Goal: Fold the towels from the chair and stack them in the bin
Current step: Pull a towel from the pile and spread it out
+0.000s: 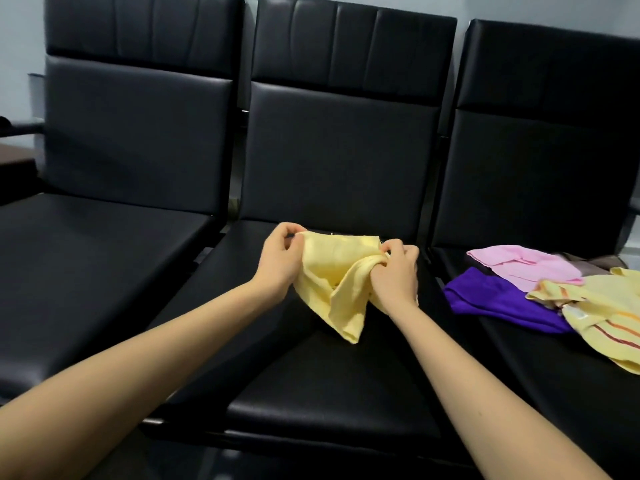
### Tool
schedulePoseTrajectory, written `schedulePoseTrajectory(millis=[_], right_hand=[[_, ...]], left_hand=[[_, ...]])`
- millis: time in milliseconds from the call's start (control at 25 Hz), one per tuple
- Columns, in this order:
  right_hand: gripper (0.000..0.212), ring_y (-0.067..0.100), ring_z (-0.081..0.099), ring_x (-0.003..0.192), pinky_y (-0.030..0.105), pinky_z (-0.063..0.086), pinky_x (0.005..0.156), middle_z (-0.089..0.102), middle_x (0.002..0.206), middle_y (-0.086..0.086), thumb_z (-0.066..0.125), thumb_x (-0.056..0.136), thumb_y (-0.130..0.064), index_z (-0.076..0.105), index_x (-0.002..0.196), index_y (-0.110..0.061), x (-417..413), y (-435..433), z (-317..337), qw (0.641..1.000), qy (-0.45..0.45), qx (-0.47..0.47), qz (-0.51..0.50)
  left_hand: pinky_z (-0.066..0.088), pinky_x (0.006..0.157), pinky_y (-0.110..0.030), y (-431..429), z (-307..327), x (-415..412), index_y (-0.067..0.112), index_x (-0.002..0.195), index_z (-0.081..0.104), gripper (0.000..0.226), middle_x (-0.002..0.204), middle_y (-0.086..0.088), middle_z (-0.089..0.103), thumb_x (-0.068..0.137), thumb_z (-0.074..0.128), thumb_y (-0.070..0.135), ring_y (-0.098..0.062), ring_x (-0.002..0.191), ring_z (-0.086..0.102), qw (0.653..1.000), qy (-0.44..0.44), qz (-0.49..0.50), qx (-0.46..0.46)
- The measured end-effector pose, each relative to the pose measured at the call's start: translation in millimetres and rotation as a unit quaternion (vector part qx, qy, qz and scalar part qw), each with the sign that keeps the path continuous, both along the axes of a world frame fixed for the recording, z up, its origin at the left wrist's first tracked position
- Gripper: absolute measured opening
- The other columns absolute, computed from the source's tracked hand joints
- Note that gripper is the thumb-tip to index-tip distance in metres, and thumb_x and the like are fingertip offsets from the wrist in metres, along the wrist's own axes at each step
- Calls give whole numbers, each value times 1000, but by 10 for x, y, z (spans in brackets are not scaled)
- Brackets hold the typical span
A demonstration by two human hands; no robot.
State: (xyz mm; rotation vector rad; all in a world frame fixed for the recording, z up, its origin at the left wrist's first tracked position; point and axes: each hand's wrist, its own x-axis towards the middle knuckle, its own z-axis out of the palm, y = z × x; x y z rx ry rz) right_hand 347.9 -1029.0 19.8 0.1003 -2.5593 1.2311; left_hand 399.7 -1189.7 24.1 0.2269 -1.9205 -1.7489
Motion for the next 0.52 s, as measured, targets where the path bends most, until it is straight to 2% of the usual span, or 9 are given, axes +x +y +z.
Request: schedulePoseTrajectory(millis=[80,160,240,320,360,400,440,480,520], right_hand=[[20,21,49,91,30,40,79,46,105,0,40,90,-3,52,103,-13,-117,10,-6,991,-18,-111,-77],[19,26,58,91,37,50,83,56,103,5,39,89,0,51,96,-13,-190,86,-33,954,-60,-260,-138],[26,28,57,94,40,52,83,56,109,10,37,88,4,52,100,-14,-216,143,-97,937,-105,-298,-147],[43,29,50,109,39,45,90,48,128,9,36,87,3,53,120,-20,-197,134,-123,976,-131,-151,-89],[54,31,41,123,41,37,102,37,140,9,38,85,3,47,130,-27,-144,92,-122,990,-131,-30,-37],[66,31,25,136,43,24,112,21,150,8,41,82,3,38,138,-33,-89,37,-125,988,-118,94,27],[77,28,6,144,45,8,116,6,156,6,45,80,2,27,144,-37,-50,-4,-126,966,-98,215,102],[85,24,-8,146,46,-4,116,-4,158,1,48,79,0,17,147,-39,-15,-44,-137,924,-89,326,180],[87,21,-11,146,48,-10,114,-5,159,-3,50,80,-4,10,148,-40,7,-70,-144,871,-92,416,246]], left_hand=[[48,66,-23,-113,58,-66,19,90,56,16,90,1,61,95,44,9,-11,80,58,993,27,87,80],[52,74,-30,-293,103,-115,24,86,55,27,100,-4,61,92,41,1,-18,90,59,970,20,182,162],[53,72,-35,-485,23,-138,20,88,57,35,105,-11,61,87,38,-9,-24,89,60,968,-38,183,171],[51,63,-32,-548,-61,-122,11,88,62,28,100,-18,62,87,43,-10,-25,78,62,985,-143,52,81],[50,65,-31,-552,-90,-101,8,94,64,24,102,-18,62,88,46,-6,-25,81,62,972,-226,-22,-56],[49,71,-30,-567,-119,-86,5,105,64,25,109,-16,61,89,46,-2,-25,90,62,922,-303,-80,-227],[46,76,-30,-575,-140,-80,4,116,59,32,118,-14,58,89,44,-1,-25,97,59,850,-348,-124,-376],[44,77,-30,-570,-147,-66,6,124,53,38,124,-13,52,88,43,-1,-24,100,56,784,-355,-163,-483],[42,77,-29,-561,-133,-42,8,127,48,41,127,-11,47,87,43,0,-23,99,52,742,-353,-188,-537]])
